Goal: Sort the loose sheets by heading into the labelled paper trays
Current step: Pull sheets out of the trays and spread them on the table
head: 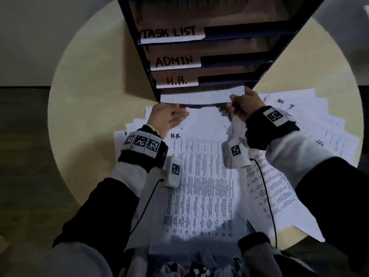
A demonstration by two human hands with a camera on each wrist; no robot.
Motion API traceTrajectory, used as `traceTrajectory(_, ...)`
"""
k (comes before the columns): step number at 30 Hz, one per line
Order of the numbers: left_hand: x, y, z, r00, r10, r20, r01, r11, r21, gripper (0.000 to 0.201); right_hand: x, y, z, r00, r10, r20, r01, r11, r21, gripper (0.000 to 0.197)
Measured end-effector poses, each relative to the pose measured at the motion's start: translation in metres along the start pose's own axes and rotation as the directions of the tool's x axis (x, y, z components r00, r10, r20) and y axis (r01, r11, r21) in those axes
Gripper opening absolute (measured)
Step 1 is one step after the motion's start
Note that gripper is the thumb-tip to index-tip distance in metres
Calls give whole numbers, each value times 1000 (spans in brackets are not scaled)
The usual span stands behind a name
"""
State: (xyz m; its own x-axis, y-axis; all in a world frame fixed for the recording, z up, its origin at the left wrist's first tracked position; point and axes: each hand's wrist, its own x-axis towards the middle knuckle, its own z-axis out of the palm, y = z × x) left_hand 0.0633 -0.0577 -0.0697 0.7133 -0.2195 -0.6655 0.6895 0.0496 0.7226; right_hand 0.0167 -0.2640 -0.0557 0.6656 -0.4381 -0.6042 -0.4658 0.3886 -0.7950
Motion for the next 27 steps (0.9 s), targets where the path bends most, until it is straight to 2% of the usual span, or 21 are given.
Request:
traceTrajectory(1,0,1,-1,1000,7,-5,-7,1000,-9,13,4,-3,5,999,25,-33,-24,999,24,46)
traceTrajectory(2,0,3,-1,1000,16,-13,-16,1000,-4,10,8,-5,9,998,42,-55,-40,999,30,44)
traceTrajectory(5,6,11,3,999,42,-11,-41,997,66,15,18,-11,20,992,21,-124,-21,1000,2,15)
traceTrajectory(8,15,19,13,999,47,-27,-42,988,151,13,22,-13,20,983,-47,-176,51,998,23,19)
traceTrajectory(10,23,24,18,997,51,-52,-38,974,225,17,21,-13,20,986,-60,-154,63,998,10,17)
traceTrajectory(14,35,24,22,995,58,-76,-28,936,350,26,26,-8,22,988,-87,-130,91,996,20,28)
traceTrajectory(16,37,25,24,995,58,-77,-25,926,376,26,28,-6,23,992,-60,-111,60,998,-6,29)
traceTrajectory(19,35,29,26,997,39,-68,-9,919,394,26,26,-6,23,995,-28,-99,33,998,47,29)
traceTrajectory(22,29,31,29,997,61,-47,-33,889,456,24,19,-9,16,999,35,-28,-33,996,80,27)
traceTrajectory(24,19,29,32,995,96,-33,-68,873,484,19,8,-13,7,999,28,28,-31,995,94,28)
traceTrajectory(27,4,22,36,983,183,15,-167,852,496,12,-12,-12,-9,994,-75,83,87,986,-144,24)
